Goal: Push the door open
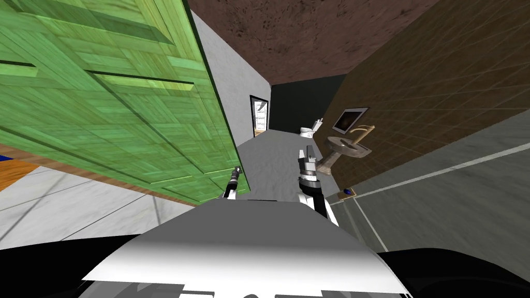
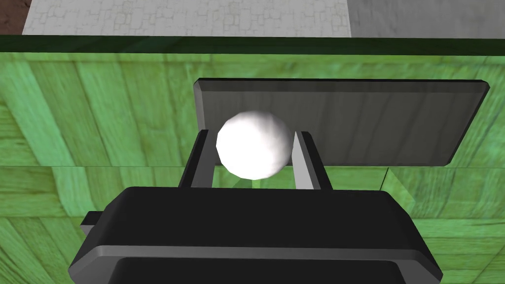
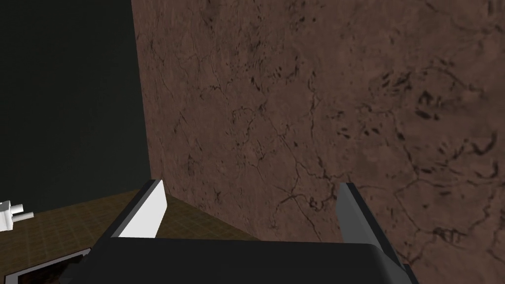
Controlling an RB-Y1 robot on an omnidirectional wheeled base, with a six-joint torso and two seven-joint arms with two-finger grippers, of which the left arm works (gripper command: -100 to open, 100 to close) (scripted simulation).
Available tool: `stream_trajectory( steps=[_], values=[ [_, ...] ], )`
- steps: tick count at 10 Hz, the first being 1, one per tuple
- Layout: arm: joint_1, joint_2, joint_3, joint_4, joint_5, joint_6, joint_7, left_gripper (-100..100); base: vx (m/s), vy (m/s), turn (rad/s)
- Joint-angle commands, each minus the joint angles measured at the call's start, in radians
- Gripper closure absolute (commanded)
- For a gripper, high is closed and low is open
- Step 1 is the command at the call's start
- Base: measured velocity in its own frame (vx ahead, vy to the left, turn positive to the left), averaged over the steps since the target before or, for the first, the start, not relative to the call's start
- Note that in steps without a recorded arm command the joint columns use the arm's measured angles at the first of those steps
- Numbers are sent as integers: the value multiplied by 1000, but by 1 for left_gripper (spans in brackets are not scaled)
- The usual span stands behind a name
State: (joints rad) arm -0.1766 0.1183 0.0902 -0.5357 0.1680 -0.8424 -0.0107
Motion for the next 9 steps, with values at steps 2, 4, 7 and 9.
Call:
stream_trajectory(
  steps=[2, 4, 7, 9],
  values=[
    [0, 23, 34, 1, 12, 0, 1, 100, 204, -75, 121],
    [-3, 37, 57, 14, 18, -2, 7, 100, 232, -78, 129],
    [-6, 49, 79, 26, 25, -5, 13, 100, 166, -76, 85],
    [-8, 59, 96, 35, 30, -7, 18, 100, 203, -76, 131]
  ],
)
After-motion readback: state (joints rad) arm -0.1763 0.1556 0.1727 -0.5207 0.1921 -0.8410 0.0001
